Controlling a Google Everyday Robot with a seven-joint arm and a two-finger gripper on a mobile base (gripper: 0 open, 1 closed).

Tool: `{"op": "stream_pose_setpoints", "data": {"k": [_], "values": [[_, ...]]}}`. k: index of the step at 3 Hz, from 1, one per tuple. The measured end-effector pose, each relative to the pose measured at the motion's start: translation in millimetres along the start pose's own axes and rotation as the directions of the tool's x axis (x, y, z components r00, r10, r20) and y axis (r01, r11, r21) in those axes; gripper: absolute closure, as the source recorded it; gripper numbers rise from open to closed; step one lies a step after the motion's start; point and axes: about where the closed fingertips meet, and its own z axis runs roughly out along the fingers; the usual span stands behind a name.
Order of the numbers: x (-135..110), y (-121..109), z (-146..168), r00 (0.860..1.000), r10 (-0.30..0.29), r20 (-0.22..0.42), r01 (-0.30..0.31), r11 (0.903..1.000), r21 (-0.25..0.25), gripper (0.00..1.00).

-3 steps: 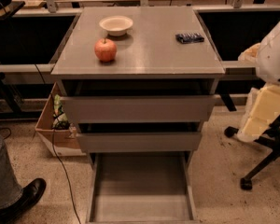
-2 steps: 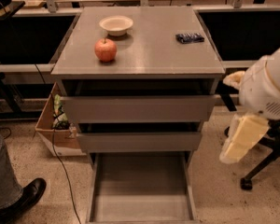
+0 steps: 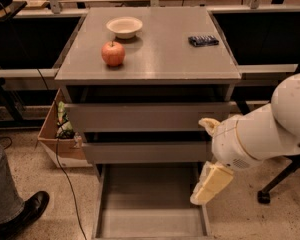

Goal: Close bottom drawer

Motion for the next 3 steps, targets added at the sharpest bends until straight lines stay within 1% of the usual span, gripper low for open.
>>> {"op": "stream_pose_setpoints", "data": {"k": [2, 3], "values": [[-4.4, 0.5, 3.0, 1.0, -0.002, 0.015, 0.002, 1.0, 0.007, 0.0], [-21.8, 8.9, 29.6, 0.993, 0.002, 0.119, -0.003, 0.9999, 0.01, 0.0]]}}
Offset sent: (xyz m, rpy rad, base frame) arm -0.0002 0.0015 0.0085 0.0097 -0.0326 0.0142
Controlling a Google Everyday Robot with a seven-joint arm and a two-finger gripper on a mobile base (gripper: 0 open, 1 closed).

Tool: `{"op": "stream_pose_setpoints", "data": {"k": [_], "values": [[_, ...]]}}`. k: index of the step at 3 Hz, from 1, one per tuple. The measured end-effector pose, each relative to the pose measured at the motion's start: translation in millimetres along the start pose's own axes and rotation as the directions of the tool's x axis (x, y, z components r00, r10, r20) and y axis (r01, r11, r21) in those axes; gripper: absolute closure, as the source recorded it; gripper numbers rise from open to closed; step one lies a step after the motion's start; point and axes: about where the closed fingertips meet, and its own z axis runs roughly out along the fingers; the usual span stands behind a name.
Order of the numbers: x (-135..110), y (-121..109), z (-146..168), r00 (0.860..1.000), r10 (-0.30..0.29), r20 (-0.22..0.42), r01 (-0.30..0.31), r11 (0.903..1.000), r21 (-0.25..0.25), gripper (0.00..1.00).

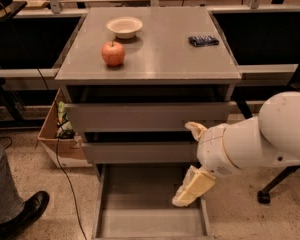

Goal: Close bottom drawer

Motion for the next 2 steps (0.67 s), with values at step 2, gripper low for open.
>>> {"op": "stream_pose_setpoints", "data": {"k": [2], "values": [[-11.3, 21.0, 93.2, 0.978, -0.005, 0.208, 0.001, 0.9999, 0.016, 0.0]]}}
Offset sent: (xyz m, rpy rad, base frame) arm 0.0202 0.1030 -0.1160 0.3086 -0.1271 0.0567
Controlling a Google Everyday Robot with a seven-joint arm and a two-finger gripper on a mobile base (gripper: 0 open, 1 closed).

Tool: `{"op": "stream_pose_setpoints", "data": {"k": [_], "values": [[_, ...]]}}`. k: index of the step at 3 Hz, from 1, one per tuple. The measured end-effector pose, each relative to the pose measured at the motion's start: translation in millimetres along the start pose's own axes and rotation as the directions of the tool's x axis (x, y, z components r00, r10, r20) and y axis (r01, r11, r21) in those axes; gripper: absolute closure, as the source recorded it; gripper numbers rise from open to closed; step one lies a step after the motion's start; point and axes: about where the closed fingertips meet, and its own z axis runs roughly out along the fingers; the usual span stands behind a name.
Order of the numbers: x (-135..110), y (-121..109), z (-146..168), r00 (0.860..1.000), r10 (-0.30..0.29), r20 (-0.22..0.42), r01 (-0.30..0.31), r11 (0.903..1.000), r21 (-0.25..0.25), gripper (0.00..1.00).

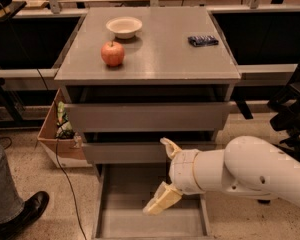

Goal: Close bottom drawer

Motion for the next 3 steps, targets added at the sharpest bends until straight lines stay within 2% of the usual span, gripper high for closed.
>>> {"op": "stream_pose_setpoints", "data": {"k": [1, 2, 3], "values": [[9.9, 4.2, 49.0, 0.998, -0.03, 0.059, 0.03, 0.9995, 0.001, 0.0], [26.9, 4.4, 104.3, 0.994, -0.033, 0.108, 0.033, 0.9994, -0.006, 0.0], [26.8, 4.4, 104.3, 0.994, -0.033, 0.108, 0.033, 0.9994, -0.006, 0.0]]}}
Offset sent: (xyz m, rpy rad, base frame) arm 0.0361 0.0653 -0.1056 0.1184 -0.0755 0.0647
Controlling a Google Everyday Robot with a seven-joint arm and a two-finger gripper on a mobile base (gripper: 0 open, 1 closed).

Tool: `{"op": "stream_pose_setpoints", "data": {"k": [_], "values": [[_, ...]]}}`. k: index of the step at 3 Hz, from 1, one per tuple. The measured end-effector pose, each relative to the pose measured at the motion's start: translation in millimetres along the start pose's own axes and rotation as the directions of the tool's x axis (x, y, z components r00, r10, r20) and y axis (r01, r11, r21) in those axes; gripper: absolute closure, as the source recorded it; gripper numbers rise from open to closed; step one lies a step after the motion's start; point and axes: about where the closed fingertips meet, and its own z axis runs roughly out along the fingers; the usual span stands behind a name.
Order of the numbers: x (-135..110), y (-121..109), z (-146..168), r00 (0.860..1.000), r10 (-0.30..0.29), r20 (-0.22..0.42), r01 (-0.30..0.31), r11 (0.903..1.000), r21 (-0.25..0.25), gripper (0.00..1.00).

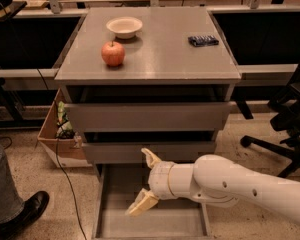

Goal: Close bottom drawer

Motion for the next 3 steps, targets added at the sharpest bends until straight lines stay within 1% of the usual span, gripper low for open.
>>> {"op": "stream_pose_setpoints", "data": {"k": [1, 2, 3], "values": [[-13.7, 2.2, -11.0, 1.0, -0.003, 0.024, 0.003, 1.0, 0.007, 0.0], [-12.1, 14.5, -1.6, 0.998, 0.008, 0.067, -0.009, 0.9999, 0.012, 0.0], [10.8, 25.7, 27.4, 0.994, 0.004, 0.11, -0.006, 0.9996, 0.026, 0.0]]}}
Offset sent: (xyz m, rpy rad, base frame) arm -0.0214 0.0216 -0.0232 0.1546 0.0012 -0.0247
